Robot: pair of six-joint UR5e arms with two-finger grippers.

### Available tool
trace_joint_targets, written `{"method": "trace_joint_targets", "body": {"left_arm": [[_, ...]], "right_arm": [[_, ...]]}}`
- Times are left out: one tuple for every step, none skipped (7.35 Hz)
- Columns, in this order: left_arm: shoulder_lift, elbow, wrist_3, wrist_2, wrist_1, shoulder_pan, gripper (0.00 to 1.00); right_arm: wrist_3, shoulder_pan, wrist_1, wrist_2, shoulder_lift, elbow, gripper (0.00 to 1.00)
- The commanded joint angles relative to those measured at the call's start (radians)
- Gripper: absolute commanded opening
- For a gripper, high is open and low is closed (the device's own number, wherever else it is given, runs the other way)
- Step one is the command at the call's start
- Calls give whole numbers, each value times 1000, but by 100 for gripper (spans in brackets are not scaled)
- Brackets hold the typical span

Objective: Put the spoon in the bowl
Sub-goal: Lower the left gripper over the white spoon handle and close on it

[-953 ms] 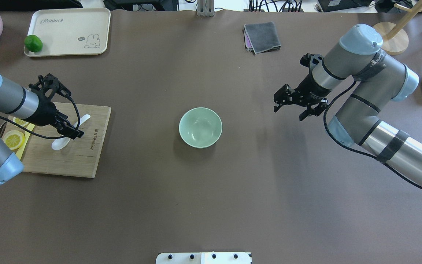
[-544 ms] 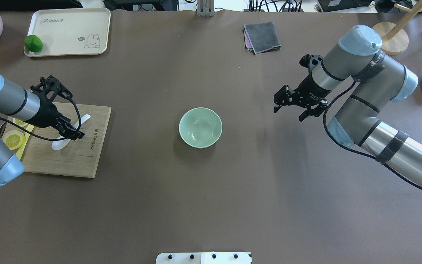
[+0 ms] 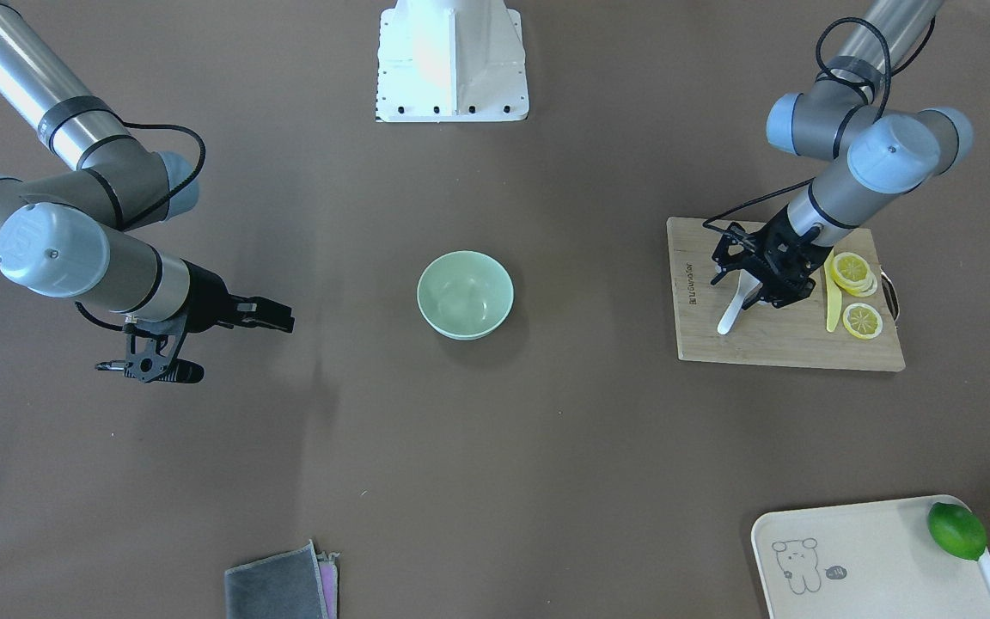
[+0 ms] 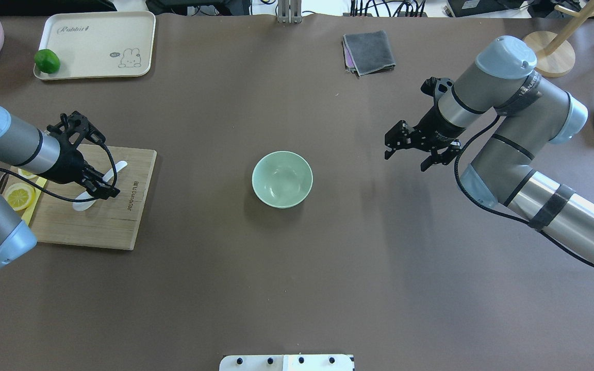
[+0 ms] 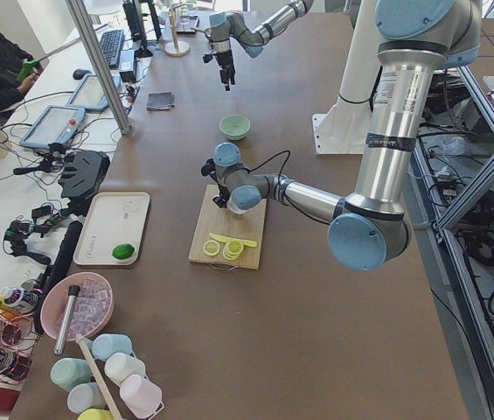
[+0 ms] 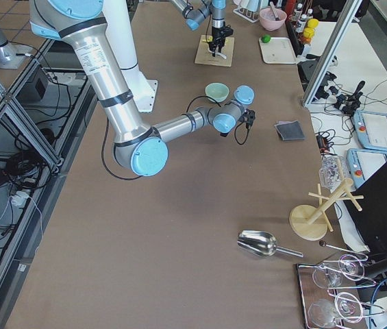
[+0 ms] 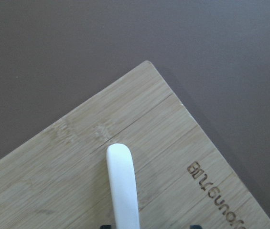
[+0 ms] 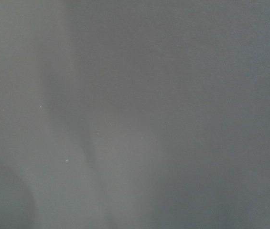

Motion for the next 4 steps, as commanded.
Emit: {"method": "trace_joint_targets", "body": {"left_arm": [[3, -1, 1, -2, 0, -1, 36], [3, -3, 1, -2, 0, -1, 30], [4, -3, 1, -2, 2, -1, 17], [15, -16, 3, -4, 18, -3, 8]], "right_arm": [[0, 1, -1, 0, 0, 0, 100], [2, 1, -1, 0, 2, 2, 100], [2, 1, -1, 2, 2, 2, 100], [2, 3, -1, 2, 2, 2, 100]]}}
